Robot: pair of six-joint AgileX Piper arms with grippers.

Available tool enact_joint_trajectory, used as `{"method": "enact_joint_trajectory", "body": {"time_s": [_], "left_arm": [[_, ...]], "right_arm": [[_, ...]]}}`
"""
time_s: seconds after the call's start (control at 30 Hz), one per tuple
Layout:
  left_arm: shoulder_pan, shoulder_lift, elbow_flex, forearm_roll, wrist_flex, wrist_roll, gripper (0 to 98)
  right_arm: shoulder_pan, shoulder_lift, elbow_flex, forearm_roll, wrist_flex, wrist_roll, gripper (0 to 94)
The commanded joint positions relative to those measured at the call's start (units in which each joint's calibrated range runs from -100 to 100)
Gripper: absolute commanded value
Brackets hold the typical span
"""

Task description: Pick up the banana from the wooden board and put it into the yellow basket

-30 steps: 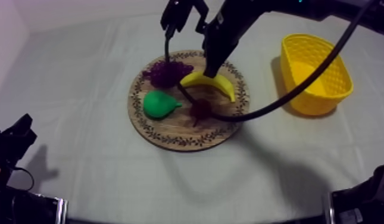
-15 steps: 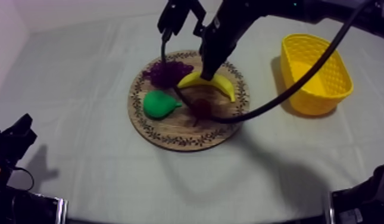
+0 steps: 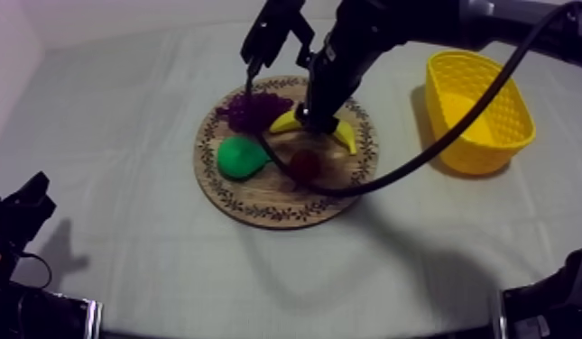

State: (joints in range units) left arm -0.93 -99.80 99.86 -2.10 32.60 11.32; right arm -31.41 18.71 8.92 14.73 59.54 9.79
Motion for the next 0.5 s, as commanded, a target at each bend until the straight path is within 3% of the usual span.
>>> {"method": "enact_joint_trajectory", "body": {"time_s": [0.0,0.47], "left_arm": [[0.03,-0.03,0.03,0.02,-0.02,-0.01,0.1],[0.03,-0.03,0.03,0.02,-0.02,-0.01,0.1]], "right_arm": [[0.08,0.10,-0.34,0.05,0.19,-0.04,82.2],[1.37,7.03,-4.53,1.25,0.86,-0.81,79.9]]}}
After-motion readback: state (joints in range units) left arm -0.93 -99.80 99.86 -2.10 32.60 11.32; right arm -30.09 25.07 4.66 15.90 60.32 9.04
